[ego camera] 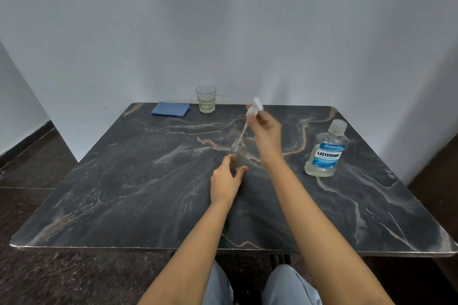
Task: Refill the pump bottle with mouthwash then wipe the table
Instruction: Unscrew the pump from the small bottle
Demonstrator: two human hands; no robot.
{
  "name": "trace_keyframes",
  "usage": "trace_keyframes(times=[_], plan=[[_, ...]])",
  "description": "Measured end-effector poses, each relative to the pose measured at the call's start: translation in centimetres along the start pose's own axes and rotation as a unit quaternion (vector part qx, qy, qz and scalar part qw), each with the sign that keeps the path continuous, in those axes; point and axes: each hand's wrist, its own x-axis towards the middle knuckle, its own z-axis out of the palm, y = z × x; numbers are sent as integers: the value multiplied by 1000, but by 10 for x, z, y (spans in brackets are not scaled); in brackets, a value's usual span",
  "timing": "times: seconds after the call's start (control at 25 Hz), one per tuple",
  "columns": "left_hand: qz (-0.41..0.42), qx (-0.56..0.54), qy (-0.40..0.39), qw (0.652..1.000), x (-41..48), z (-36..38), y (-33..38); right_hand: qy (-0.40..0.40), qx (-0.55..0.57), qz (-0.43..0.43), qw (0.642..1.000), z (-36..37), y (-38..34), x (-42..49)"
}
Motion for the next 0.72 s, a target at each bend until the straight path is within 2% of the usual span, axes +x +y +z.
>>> trace_keyframes(times=[0.08, 0.12, 0.16, 0.24, 0.32, 0.4, 0.52, 0.72], plan=[[-4, -15, -5, 1000, 0, 1, -1, 51, 40, -37, 997, -9, -31, 9], [-5, -21, -8, 1000, 0, 2, -2, 81, 25, -48, 995, -16, -40, 12], [-4, -26, -8, 1000, 0, 2, -3, 105, -25, -49, 993, -23, -44, 15], [-1, -33, -7, 999, 1, 2, -5, 110, -215, -13, 970, -38, -32, 13], [1, -30, -10, 1000, 2, 3, -5, 65, -391, 50, 917, -52, -2, 3], [3, -18, -12, 1000, 3, 4, -5, 29, -478, 102, 872, -62, 27, -12], [6, -14, -5, 1000, 2, 4, -4, 17, -518, 150, 842, -68, 57, -23], [17, -46, 37, 998, 1, 3, -1, 22, -549, 157, 821, -70, 78, -21]])
